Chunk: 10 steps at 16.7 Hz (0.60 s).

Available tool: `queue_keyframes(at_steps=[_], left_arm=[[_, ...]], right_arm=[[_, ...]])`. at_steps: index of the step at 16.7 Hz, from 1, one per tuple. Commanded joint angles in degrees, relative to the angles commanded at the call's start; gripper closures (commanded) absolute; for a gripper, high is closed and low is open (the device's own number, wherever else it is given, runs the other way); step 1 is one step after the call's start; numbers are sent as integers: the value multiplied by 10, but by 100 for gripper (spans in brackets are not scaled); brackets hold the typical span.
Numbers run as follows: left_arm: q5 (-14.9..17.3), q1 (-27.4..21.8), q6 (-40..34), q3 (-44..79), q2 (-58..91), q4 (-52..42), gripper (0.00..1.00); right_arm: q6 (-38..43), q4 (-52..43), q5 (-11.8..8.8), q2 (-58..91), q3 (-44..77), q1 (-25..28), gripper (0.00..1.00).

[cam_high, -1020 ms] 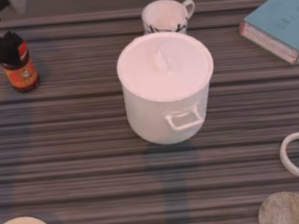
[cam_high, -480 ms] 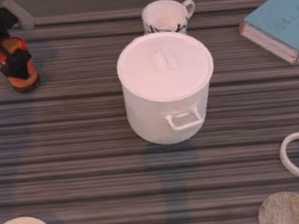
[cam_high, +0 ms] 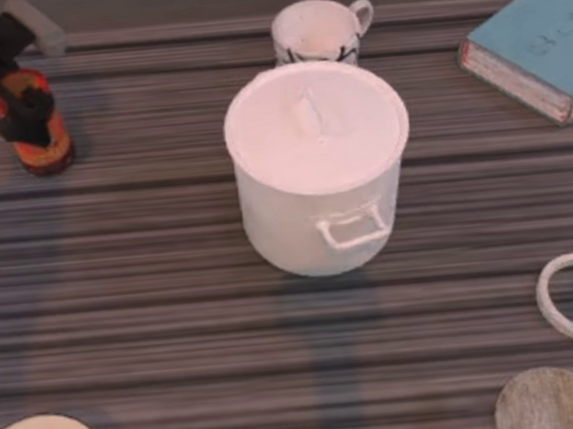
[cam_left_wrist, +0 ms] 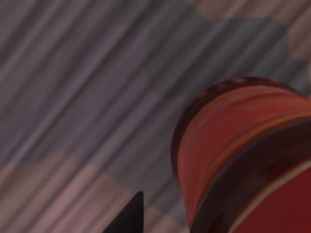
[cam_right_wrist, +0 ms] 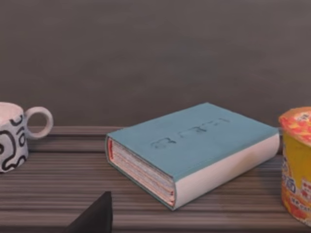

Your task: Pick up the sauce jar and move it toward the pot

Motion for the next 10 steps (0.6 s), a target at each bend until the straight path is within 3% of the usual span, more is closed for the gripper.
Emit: queue_keyframes(at_steps=[8,10], left_arm=[[0,0,0,0,0,0,98],[0,0,0,0,0,0,100]], right_arm=[[0,0,0,0,0,0,0],[0,0,0,0,0,0,0]])
